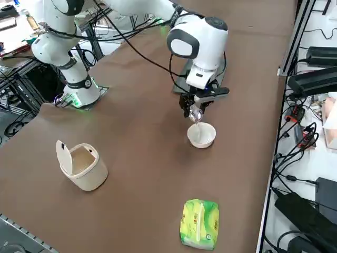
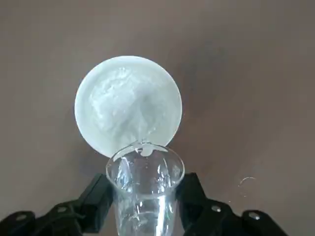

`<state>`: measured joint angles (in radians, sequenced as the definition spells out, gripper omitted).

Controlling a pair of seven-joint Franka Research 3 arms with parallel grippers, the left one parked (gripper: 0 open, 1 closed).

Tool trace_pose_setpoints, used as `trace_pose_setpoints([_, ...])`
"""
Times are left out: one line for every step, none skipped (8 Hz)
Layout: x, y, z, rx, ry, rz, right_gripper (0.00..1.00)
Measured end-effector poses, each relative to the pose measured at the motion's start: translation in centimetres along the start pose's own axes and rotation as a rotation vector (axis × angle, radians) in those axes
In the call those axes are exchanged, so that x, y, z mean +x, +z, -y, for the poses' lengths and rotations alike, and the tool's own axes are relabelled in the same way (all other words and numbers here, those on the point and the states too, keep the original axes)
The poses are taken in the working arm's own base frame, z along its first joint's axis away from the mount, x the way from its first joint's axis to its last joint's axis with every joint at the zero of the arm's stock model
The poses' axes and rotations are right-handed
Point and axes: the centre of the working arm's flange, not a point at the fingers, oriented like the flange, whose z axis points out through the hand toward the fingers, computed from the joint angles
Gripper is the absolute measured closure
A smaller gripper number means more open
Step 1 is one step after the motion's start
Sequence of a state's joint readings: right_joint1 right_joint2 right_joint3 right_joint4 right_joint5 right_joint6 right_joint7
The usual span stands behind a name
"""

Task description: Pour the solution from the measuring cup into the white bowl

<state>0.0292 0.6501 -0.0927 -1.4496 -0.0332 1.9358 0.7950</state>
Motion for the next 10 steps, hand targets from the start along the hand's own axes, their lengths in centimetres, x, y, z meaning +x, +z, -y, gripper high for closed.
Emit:
trace_pose_setpoints([0.7,0.2,-0.1,0.023,0.015,0.026,0.26])
trace_pose_setpoints([1.5,0.4,-0.2,0.069,0.049,0.07,0.26])
trace_pose_setpoints([2.4,0.4,-0.6,0.133,0.098,0.125,0.26])
trace_pose_setpoints([3.4,0.3,-1.3,0.199,0.15,0.179,0.26])
trace_pose_setpoints([4.4,0.1,-2.2,0.257,0.198,0.225,0.26])
trace_pose_setpoints([5.3,0.2,-3.1,0.309,0.245,0.271,0.26])
trace_pose_setpoints([5.9,0.5,-3.6,0.355,0.287,0.32,0.26])
trace_pose_setpoints([6.3,1.0,-3.9,0.389,0.317,0.356,0.26])
trace_pose_setpoints([6.8,1.5,-4.3,0.417,0.345,0.381,0.26])
trace_pose_setpoints([7.5,1.8,-5.0,0.443,0.376,0.405,0.26])
